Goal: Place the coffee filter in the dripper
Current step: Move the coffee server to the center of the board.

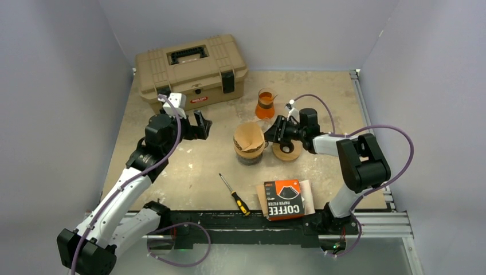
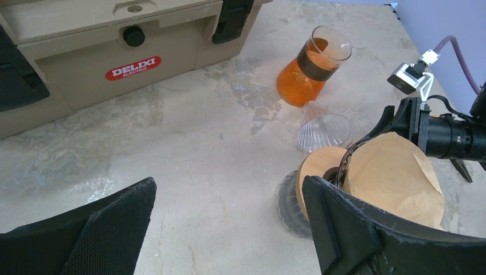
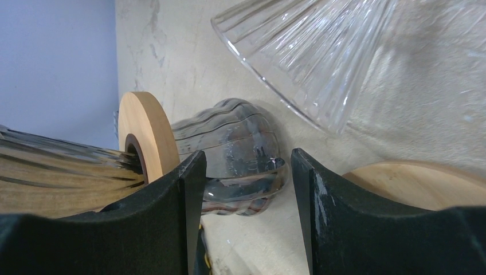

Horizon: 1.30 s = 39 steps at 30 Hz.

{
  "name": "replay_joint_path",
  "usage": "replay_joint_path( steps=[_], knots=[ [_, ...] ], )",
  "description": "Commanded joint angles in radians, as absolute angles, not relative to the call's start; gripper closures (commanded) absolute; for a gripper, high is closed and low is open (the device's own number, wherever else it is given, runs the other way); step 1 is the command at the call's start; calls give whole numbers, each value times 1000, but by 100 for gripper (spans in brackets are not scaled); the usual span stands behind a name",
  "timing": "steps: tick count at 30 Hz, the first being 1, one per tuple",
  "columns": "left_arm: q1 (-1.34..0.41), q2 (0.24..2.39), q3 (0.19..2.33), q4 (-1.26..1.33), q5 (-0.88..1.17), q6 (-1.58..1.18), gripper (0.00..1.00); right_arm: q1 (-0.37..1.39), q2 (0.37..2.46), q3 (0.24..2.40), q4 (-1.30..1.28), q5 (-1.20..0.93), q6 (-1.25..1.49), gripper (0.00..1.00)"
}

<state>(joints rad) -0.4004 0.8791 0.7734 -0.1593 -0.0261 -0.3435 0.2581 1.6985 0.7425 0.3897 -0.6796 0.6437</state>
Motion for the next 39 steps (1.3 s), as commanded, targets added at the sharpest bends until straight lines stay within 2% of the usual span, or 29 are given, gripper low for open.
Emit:
replay_joint_path(
  steps=[1,25,39],
  knots=[
    [-380,880,774,-136,-17,-335,1,290,1661,718,413,-662,662,41],
    [-318,891,766,-117,87,-358,1,345,1567,640,397,-626,710,41],
    [-310,893,767,-114,108,-358,1,376,1603,595,475,-630,761,42]
  ],
)
